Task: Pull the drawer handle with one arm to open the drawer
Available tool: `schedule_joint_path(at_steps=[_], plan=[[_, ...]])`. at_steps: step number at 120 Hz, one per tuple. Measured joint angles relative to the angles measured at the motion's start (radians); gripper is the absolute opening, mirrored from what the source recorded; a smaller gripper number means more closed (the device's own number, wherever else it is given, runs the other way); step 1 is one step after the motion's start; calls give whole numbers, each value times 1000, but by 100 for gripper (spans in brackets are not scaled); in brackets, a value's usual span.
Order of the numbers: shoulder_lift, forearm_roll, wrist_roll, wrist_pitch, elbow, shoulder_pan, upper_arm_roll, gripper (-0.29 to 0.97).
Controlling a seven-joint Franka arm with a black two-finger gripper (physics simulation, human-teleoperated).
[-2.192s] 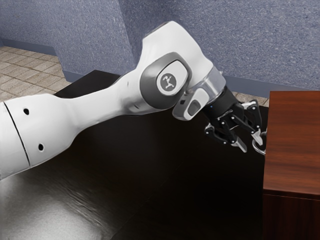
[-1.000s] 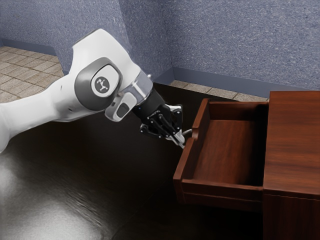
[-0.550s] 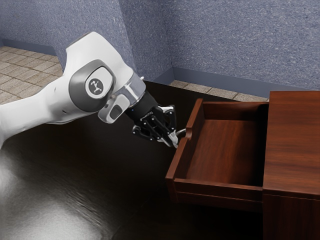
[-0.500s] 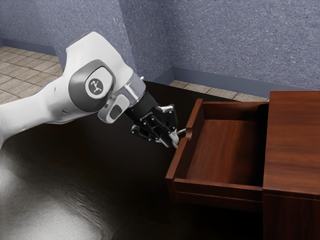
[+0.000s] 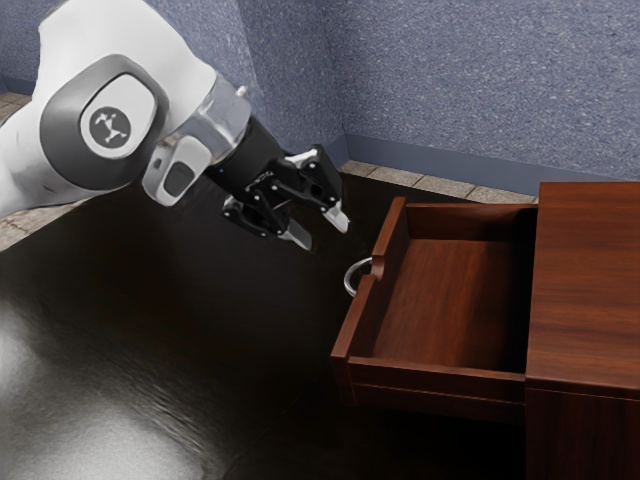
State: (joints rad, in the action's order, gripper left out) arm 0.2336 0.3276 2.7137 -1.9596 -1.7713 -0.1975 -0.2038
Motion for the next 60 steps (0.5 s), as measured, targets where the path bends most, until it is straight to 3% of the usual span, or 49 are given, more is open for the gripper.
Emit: schedule_joint_path(at_steps=[14, 24, 40, 60], plan=[[17, -203, -129, 154, 140, 4, 14, 44], [1, -296, -286, 295, 194, 0, 60, 52], [-19, -353, -570, 434, 216, -1, 85, 59], [-33, -403, -859, 519, 237, 0, 49, 64]])
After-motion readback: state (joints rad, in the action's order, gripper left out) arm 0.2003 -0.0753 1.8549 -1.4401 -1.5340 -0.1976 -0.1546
